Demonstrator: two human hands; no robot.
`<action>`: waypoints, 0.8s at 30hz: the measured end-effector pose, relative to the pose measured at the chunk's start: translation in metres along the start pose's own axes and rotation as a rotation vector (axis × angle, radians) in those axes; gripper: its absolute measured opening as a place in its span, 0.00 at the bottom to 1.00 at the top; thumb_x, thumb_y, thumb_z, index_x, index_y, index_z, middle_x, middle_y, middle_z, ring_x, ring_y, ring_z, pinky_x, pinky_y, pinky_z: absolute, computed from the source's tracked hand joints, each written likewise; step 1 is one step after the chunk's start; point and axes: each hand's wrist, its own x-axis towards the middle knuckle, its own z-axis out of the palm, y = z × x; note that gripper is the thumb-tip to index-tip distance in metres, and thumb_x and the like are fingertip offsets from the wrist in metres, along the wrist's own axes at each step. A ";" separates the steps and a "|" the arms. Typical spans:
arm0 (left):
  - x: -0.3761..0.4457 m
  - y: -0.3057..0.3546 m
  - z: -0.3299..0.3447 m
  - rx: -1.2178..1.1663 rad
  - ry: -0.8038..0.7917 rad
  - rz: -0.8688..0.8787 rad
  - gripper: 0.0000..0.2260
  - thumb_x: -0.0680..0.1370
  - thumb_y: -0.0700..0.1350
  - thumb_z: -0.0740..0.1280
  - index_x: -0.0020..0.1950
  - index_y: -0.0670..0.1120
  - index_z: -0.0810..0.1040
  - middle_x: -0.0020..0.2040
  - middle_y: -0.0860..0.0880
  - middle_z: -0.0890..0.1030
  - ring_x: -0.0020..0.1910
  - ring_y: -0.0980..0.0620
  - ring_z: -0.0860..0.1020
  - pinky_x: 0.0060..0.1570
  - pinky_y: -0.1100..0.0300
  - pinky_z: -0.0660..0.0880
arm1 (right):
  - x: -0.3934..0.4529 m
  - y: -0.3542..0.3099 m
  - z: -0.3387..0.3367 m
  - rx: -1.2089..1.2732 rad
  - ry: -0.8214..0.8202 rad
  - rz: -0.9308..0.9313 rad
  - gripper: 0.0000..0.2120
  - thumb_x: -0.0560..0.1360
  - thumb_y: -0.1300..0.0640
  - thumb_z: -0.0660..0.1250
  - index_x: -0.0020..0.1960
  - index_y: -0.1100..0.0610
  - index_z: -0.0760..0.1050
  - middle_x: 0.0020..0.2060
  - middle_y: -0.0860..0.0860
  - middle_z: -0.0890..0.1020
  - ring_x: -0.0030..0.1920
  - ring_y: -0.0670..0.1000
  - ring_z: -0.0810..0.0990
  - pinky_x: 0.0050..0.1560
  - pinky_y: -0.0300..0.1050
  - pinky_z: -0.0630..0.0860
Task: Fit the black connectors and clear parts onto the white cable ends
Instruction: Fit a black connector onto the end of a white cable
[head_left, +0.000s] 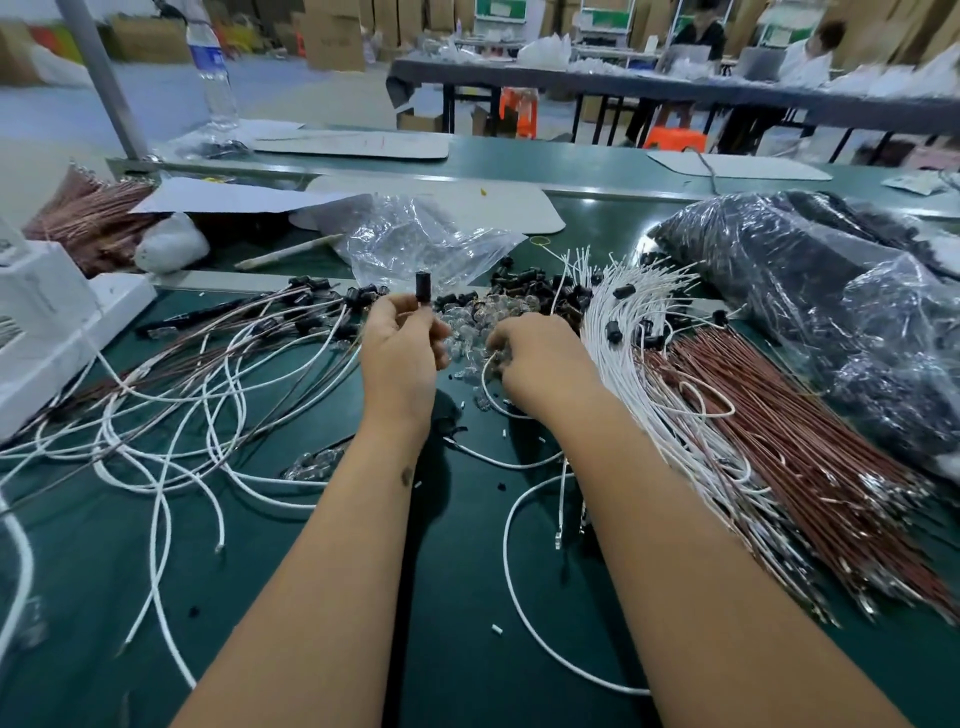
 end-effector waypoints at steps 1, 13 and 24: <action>-0.002 -0.001 0.001 0.032 -0.019 0.003 0.07 0.81 0.35 0.58 0.47 0.45 0.71 0.33 0.49 0.74 0.25 0.59 0.69 0.26 0.66 0.68 | -0.004 0.002 -0.001 0.014 0.010 0.006 0.16 0.74 0.67 0.63 0.56 0.53 0.80 0.51 0.52 0.80 0.55 0.54 0.75 0.53 0.52 0.78; -0.015 -0.001 0.001 0.289 -0.209 0.028 0.05 0.79 0.41 0.63 0.43 0.48 0.75 0.30 0.55 0.75 0.26 0.59 0.67 0.29 0.62 0.66 | -0.038 0.015 0.000 0.364 0.267 0.059 0.14 0.77 0.56 0.68 0.62 0.48 0.75 0.45 0.47 0.81 0.46 0.50 0.79 0.46 0.47 0.77; -0.022 0.001 0.003 0.298 -0.357 0.065 0.07 0.79 0.37 0.64 0.43 0.45 0.79 0.34 0.49 0.77 0.23 0.63 0.69 0.26 0.73 0.63 | -0.039 0.021 -0.005 0.874 0.457 0.063 0.08 0.74 0.63 0.71 0.47 0.51 0.77 0.40 0.45 0.82 0.38 0.41 0.81 0.39 0.28 0.75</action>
